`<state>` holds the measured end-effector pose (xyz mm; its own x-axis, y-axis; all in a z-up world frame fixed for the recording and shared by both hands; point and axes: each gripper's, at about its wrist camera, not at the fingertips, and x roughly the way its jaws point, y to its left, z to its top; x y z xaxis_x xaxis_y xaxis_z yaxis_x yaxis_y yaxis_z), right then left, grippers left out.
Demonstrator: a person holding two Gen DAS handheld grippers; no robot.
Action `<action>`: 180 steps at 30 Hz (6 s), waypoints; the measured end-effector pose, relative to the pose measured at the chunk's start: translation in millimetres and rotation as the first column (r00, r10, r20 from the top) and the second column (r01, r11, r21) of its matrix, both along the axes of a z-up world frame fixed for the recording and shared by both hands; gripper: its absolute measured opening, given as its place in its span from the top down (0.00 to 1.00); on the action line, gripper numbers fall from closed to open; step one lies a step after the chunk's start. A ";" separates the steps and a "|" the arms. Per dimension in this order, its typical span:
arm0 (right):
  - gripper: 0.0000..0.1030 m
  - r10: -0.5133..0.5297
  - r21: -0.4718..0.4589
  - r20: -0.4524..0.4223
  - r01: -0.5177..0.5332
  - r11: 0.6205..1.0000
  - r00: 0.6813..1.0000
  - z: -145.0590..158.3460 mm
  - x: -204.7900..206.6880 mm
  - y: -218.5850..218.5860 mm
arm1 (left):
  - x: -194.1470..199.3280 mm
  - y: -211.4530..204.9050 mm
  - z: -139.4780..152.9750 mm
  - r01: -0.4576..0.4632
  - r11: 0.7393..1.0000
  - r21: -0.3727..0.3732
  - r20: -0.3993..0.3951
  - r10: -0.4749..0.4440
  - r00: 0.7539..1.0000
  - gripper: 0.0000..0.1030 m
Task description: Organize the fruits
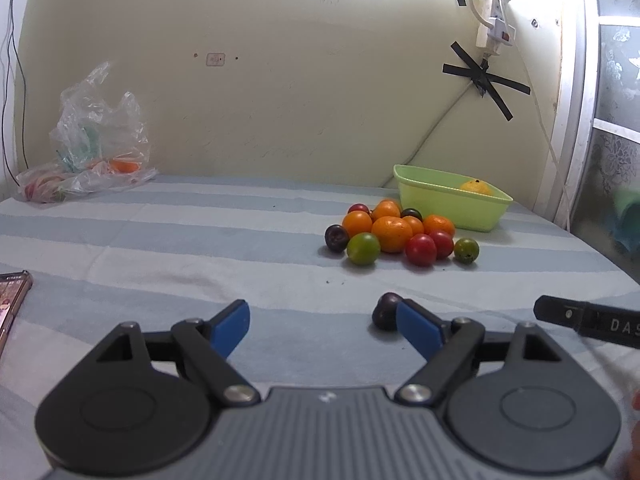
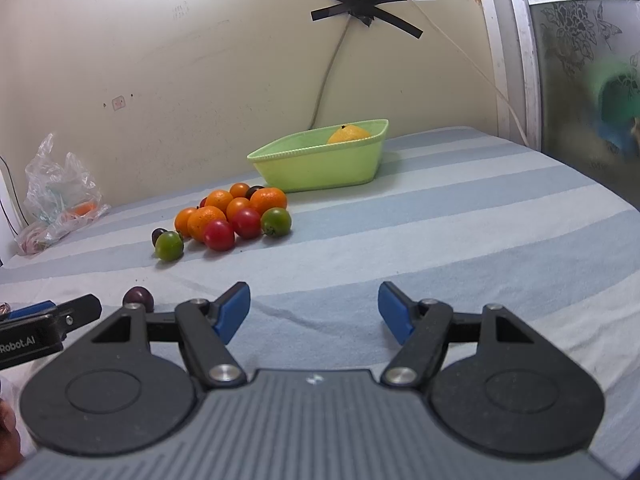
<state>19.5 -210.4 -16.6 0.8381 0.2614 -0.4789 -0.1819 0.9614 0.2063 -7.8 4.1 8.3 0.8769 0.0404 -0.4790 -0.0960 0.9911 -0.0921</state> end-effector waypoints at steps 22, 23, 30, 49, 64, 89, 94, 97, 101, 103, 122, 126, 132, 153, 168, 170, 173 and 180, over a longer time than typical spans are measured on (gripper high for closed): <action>0.29 0.001 -0.001 0.000 -0.001 1.000 1.000 0.1 0.2 0.4 | -0.6 0.7 0.1 0.007 1.000 -0.019 0.002 -0.007 1.000 0.19; 0.29 0.001 -0.001 0.000 -0.001 1.000 1.000 0.1 0.2 0.5 | -0.6 0.7 0.1 0.007 1.000 -0.020 0.002 -0.007 1.000 0.19; 0.29 0.001 -0.001 0.000 -0.001 1.000 1.000 0.1 0.1 0.7 | -0.2 -0.1 0.1 0.004 1.000 -0.017 0.003 -0.004 1.000 0.19; 0.29 0.002 -0.002 0.001 -0.002 1.000 1.000 0.1 0.0 0.8 | -0.8 1.5 0.3 0.007 1.000 -0.028 0.004 -0.007 1.000 0.19; 0.29 0.002 -0.010 0.006 -0.002 1.000 1.000 -0.6 -1.3 0.6 | -1.3 0.1 0.7 0.010 0.999 -0.037 0.006 -0.010 1.000 0.19; 0.31 0.016 0.016 -0.031 -0.015 1.000 0.999 0.4 4.6 -4.1 | -2.7 0.2 0.7 0.097 0.993 -0.073 0.003 -0.097 0.995 0.19; 0.42 0.102 0.023 -0.100 -0.100 0.995 0.990 4.6 30.5 -10.3 | 5.5 -10.4 1.3 0.171 0.983 -0.060 -0.045 -0.174 0.984 0.20; 0.48 0.175 0.015 -0.109 -0.174 0.985 0.979 11.8 45.8 -8.5 | 15.4 -16.1 2.6 0.182 0.983 -0.038 -0.076 -0.184 0.980 0.23; 0.51 0.222 -0.092 -0.062 -0.227 0.969 0.973 20.2 58.9 8.7 | 33.8 -21.4 3.6 0.185 0.983 -0.016 -0.119 -0.185 0.976 0.37; 0.51 0.250 -0.128 -0.052 -0.255 0.958 0.967 22.3 68.4 17.1 | 42.0 -23.3 1.5 0.181 0.983 -0.003 -0.144 -0.180 0.973 0.44; 0.72 0.350 -0.219 -0.063 -0.355 0.909 0.935 7.6 105.1 35.2 | 63.3 -28.7 4.0 0.224 0.974 -0.015 -0.158 -0.224 0.962 0.76; 0.72 0.318 -0.198 0.026 -0.307 0.931 0.948 20.6 104.6 22.5 | 89.9 -28.2 28.3 0.272 0.961 -0.052 -0.097 -0.276 0.956 0.76; 0.72 0.191 -0.154 0.136 -0.169 0.973 0.972 37.5 145.4 9.6 | 175.2 -34.4 67.7 0.351 0.924 -0.151 -0.006 -0.356 0.934 0.76; 0.61 0.136 -0.163 0.153 -0.111 0.980 0.979 18.0 182.8 13.2 | 272.8 -31.7 43.7 0.309 0.868 -0.388 -0.112 -0.378 0.919 0.69; 0.61 0.293 -0.046 0.075 -0.290 0.956 0.953 30.5 111.7 31.5 | 106.6 88.8 14.3 0.081 0.914 -0.397 -0.134 -0.145 0.980 0.69; 0.61 0.330 -0.083 0.070 -0.324 0.942 0.941 28.0 96.1 42.4 | 101.4 85.3 7.0 0.104 0.912 -0.397 -0.139 -0.172 0.975 0.69; 0.61 0.369 -0.182 0.072 -0.352 0.918 0.926 22.6 77.9 62.4 | 103.5 77.1 -0.1 0.133 0.907 -0.399 -0.148 -0.207 0.967 0.60; 0.61 0.397 -0.353 0.058 -0.353 0.866 0.916 13.4 74.8 95.7 | 120.8 45.0 -5.9 0.183 0.910 -0.372 -0.163 -0.258 0.952 0.55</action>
